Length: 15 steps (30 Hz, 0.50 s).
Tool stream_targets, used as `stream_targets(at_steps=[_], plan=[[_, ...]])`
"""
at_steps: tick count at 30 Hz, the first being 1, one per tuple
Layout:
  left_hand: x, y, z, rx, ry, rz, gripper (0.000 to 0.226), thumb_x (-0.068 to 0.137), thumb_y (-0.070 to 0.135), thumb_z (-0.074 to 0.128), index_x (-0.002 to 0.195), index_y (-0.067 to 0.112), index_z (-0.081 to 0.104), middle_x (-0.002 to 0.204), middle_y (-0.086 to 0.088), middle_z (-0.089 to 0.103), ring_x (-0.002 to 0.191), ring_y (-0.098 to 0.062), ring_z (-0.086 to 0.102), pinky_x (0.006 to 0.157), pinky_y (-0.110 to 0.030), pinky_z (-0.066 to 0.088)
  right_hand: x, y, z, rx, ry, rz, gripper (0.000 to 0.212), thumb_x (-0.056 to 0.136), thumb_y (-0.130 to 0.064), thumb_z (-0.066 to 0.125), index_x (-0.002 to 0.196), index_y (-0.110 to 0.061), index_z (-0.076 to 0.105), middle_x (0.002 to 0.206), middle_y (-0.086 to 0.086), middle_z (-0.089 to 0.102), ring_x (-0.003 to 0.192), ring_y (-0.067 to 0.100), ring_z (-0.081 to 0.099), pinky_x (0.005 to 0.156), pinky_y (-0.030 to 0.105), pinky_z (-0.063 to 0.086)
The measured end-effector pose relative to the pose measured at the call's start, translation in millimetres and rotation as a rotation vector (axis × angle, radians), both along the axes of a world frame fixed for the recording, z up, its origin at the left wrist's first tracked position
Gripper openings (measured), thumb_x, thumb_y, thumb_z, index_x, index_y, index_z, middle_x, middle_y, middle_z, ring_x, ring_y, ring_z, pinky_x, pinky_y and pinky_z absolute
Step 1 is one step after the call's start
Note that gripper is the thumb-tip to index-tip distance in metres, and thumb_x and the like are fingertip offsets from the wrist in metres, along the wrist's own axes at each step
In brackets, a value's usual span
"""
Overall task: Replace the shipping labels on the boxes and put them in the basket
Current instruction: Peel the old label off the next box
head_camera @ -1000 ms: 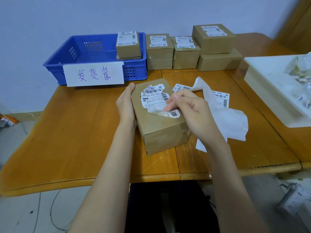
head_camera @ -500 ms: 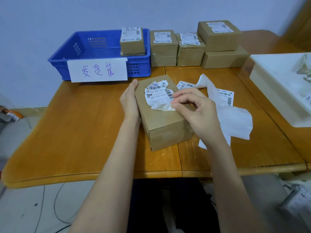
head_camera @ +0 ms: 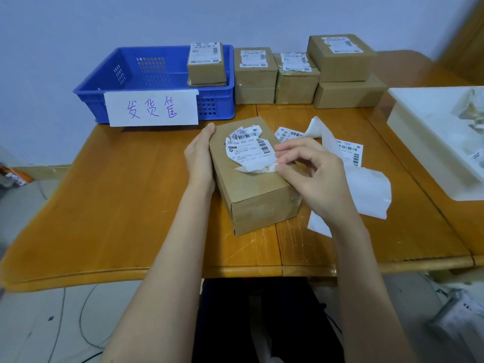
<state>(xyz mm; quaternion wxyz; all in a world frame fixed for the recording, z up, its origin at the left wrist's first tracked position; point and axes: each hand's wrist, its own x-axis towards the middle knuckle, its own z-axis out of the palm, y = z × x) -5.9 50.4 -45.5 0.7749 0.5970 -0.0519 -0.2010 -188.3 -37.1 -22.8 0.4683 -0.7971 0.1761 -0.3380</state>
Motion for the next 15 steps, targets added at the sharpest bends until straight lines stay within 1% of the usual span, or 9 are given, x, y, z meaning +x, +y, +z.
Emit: stream_targets(at_steps=[2, 4, 6, 8, 10, 12, 15], plan=[[-0.5, 0.1, 0.1, -0.005, -0.010, -0.001, 0.021, 0.093, 0.032, 0.065, 0.079, 0.018, 0.071, 0.080, -0.001, 0.073, 0.078, -0.017, 0.066, 0.075, -0.033, 0.052, 5.5, 2.8, 1.3, -0.012, -0.011, -0.048, 0.007, 0.082, -0.005, 0.072, 0.080, -0.011, 0.073, 0.102, -0.007, 0.067, 0.102, 0.002, 0.059, 0.089, 0.018, 0.047], [-0.9, 0.2, 0.3, -0.012, -0.020, 0.007, 0.022, 0.094, 0.031, 0.065, 0.078, 0.017, 0.071, 0.081, -0.003, 0.072, 0.080, -0.020, 0.065, 0.075, -0.034, 0.051, 12.8, 8.7, 4.0, -0.034, -0.001, -0.089, 0.008, 0.081, -0.005, 0.073, 0.079, -0.013, 0.073, 0.096, -0.007, 0.067, 0.095, 0.001, 0.058, 0.082, 0.012, 0.044], [-1.3, 1.2, 0.8, -0.013, -0.024, 0.001, 0.022, 0.093, 0.031, 0.065, 0.078, 0.016, 0.071, 0.084, -0.006, 0.071, 0.081, -0.021, 0.064, 0.077, -0.035, 0.050, 14.6, 8.7, 8.6, -0.005, 0.034, -0.068, 0.010, 0.081, -0.005, 0.073, 0.080, -0.015, 0.074, 0.095, -0.006, 0.067, 0.094, 0.004, 0.059, 0.080, 0.013, 0.044], [-1.2, 2.7, 1.0, -0.007, -0.033, -0.016, 0.023, 0.094, 0.031, 0.064, 0.078, 0.017, 0.072, 0.086, -0.007, 0.072, 0.082, -0.022, 0.064, 0.077, -0.035, 0.050, 8.7, 4.9, 15.7, 0.077, 0.063, 0.020, 0.016, 0.081, -0.003, 0.070, 0.089, -0.015, 0.076, 0.097, -0.004, 0.069, 0.095, 0.007, 0.061, 0.082, 0.016, 0.046], [-1.0, 4.2, 2.0, 0.009, -0.028, -0.024, 0.022, 0.094, 0.032, 0.065, 0.079, 0.018, 0.072, 0.086, -0.006, 0.072, 0.081, -0.021, 0.064, 0.077, -0.034, 0.050, -0.2, 2.3, 21.0, 0.181, 0.047, 0.119, 0.027, 0.077, -0.005, 0.059, 0.099, -0.014, 0.073, 0.101, -0.001, 0.069, 0.098, 0.007, 0.062, 0.084, 0.015, 0.045], [0.0, 4.8, 4.0, 0.020, -0.023, -0.033, 0.021, 0.094, 0.032, 0.065, 0.080, 0.018, 0.071, 0.085, -0.004, 0.072, 0.080, -0.020, 0.065, 0.076, -0.033, 0.051, -6.3, 3.0, 23.1, 0.217, 0.010, 0.163, 0.035, 0.068, -0.006, 0.050, 0.097, -0.013, 0.069, 0.108, 0.001, 0.065, 0.105, 0.008, 0.060, 0.088, 0.017, 0.045], [5.4, 5.9, 8.7, 0.056, -0.047, -0.063, 0.020, 0.094, 0.032, 0.064, 0.081, 0.018, 0.071, 0.083, -0.001, 0.073, 0.078, -0.016, 0.066, 0.077, -0.032, 0.052, -7.3, 6.4, 19.9, 0.109, 0.048, 0.154, 0.027, 0.064, -0.007, 0.054, 0.086, -0.016, 0.066, 0.114, -0.008, 0.057, 0.112, 0.005, 0.055, 0.096, 0.020, 0.044]])
